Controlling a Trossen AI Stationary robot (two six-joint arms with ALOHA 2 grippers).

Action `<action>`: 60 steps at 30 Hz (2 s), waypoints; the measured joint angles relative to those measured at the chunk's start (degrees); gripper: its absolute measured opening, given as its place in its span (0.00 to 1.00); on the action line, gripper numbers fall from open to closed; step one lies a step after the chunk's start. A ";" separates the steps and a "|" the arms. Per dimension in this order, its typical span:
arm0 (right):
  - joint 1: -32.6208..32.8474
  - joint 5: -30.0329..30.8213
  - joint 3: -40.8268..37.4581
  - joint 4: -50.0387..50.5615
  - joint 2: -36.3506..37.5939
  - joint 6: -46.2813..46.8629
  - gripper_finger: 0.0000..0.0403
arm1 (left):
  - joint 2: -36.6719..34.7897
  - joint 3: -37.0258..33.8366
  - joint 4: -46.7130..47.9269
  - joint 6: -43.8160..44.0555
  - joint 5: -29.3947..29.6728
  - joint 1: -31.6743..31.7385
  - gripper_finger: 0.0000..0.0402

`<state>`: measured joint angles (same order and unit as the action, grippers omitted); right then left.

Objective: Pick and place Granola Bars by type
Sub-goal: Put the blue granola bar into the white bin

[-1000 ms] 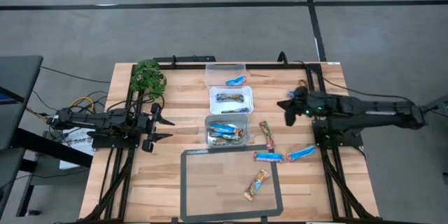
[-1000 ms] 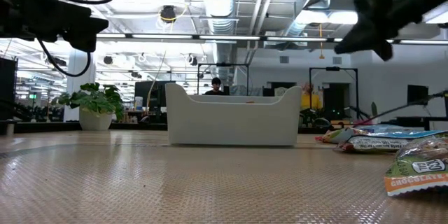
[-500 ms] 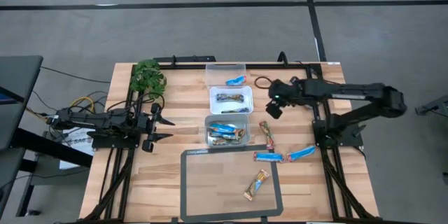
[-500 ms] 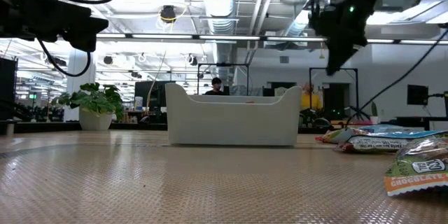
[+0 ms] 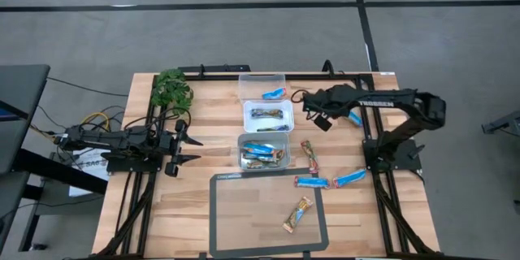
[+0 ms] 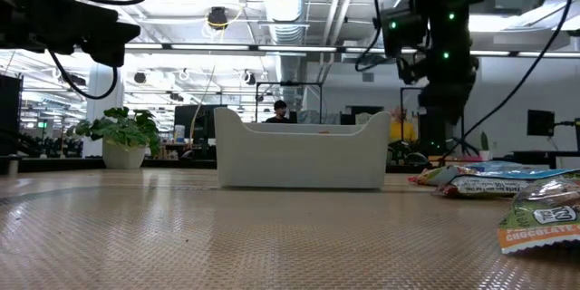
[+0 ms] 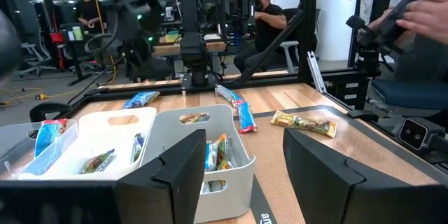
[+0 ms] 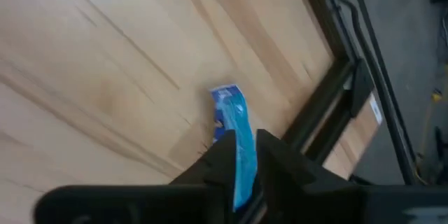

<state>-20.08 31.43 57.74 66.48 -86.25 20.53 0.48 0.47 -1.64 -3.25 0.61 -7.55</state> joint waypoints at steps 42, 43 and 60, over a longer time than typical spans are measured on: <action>-14.94 -8.62 -13.49 -12.55 -8.06 -7.55 0.50 | 0.02 -0.01 0.01 0.01 0.01 0.00 0.46; -15.14 -8.56 -13.63 -12.85 -8.05 -7.65 0.50 | 0.02 0.00 0.00 0.00 -0.01 0.00 0.46; -14.97 -8.45 -14.01 -16.33 -8.19 -5.41 0.14 | 0.00 -0.02 -0.01 0.02 -0.01 0.00 0.46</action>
<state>-35.05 22.98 43.72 50.15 -94.43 15.11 0.47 0.45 -1.65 -3.22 0.60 -7.55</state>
